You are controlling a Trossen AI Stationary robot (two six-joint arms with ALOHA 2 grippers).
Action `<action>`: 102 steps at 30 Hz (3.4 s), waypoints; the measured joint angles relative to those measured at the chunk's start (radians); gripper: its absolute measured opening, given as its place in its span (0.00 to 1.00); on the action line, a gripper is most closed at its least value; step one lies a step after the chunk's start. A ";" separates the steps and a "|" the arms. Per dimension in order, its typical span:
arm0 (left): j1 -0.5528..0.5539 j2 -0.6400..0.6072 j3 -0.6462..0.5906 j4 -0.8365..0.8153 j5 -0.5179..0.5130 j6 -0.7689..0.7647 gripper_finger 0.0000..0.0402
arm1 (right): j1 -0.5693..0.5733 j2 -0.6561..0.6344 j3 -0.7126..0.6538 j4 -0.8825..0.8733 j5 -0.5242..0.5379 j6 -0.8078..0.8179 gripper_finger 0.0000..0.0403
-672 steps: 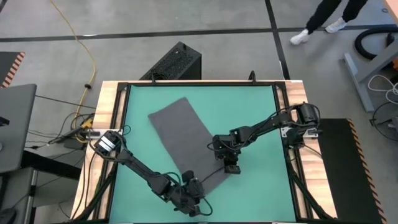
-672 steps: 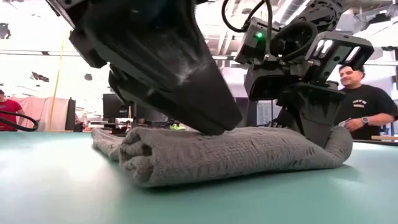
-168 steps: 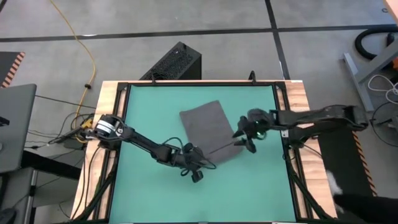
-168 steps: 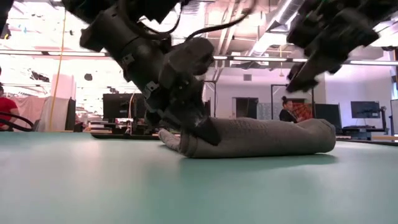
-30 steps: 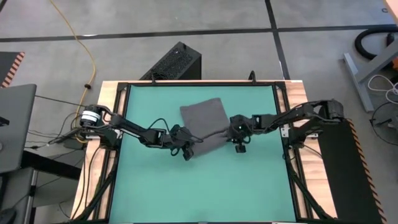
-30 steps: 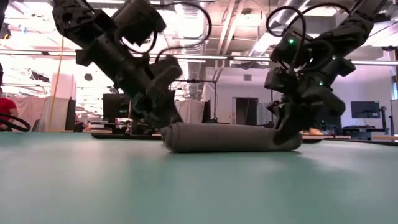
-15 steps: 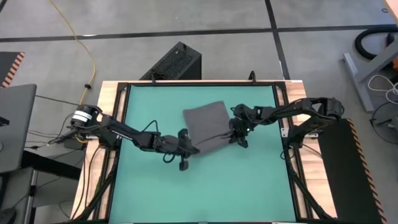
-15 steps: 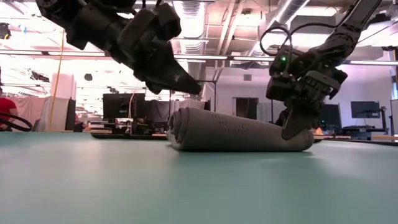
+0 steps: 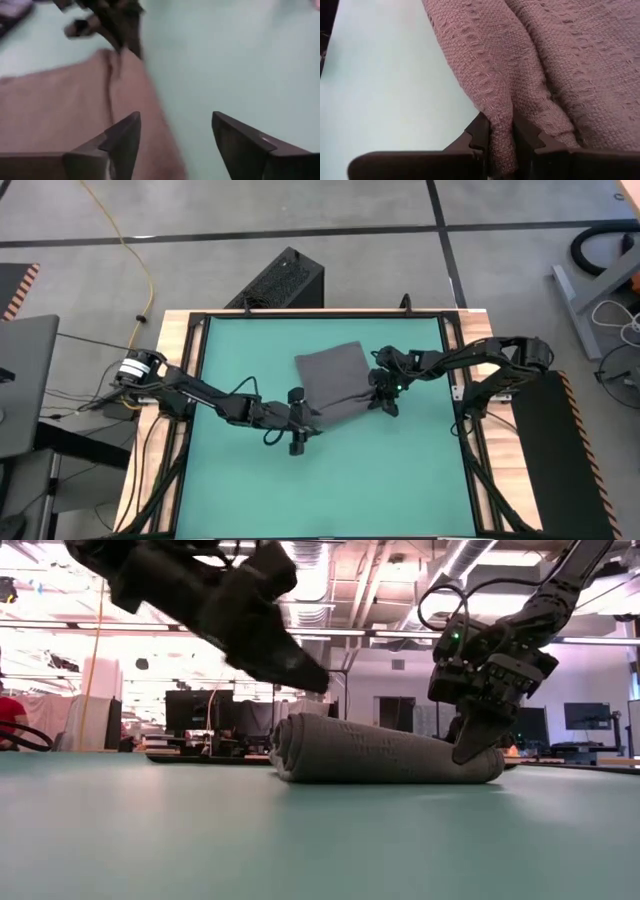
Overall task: Roll towel into tight, uniform cylinder
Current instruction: Roll the gray towel
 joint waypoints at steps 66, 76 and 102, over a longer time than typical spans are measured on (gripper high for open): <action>0.327 0.204 0.026 -0.048 0.461 -0.720 0.04 | 0.001 -0.313 0.069 -0.285 0.157 -0.084 0.64; 0.366 0.203 0.027 -0.062 0.507 -0.779 0.06 | 0.323 -0.395 -0.091 0.114 0.440 -0.004 0.64; 0.387 0.180 0.023 -0.003 0.609 -0.770 0.19 | 0.084 0.078 -0.104 0.391 0.522 0.007 0.13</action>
